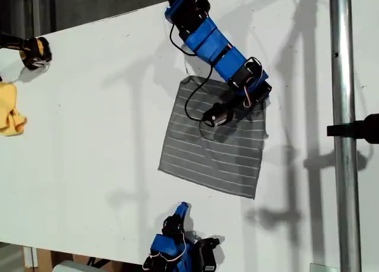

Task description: Grasp corners of a towel and fold twice.

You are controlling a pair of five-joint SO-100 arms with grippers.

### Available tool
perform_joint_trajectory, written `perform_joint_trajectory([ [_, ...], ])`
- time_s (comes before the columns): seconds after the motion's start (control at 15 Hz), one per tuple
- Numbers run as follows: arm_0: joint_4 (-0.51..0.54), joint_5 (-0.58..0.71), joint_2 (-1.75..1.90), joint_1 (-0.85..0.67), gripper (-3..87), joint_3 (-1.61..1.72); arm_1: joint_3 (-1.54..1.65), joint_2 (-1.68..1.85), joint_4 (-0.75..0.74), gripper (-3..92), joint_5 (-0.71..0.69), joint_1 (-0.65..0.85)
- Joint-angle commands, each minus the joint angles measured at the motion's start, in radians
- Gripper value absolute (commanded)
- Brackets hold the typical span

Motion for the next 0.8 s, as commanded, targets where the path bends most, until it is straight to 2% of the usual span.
perform_joint_trajectory([
  [0.0,-0.029,-0.077,-0.337,0.084,-1.7,-0.282,0.025,0.012,0.026,-0.2,-0.011,0.021],
  [0.07,-0.049,-0.083,-0.600,0.138,-1.7,-0.469,0.025,0.017,0.026,-0.2,-0.021,0.025],
  [0.27,-0.147,0.017,-1.146,0.278,-1.7,-0.893,0.026,0.021,0.043,-0.2,-0.037,0.037],
  [0.53,-0.112,0.137,-1.649,0.448,-1.7,-1.388,0.029,0.025,0.046,-0.2,-0.043,0.038],
  [0.73,-0.002,0.213,-1.839,0.543,-1.7,-1.652,0.032,0.026,0.046,-0.2,-0.048,0.038],
])
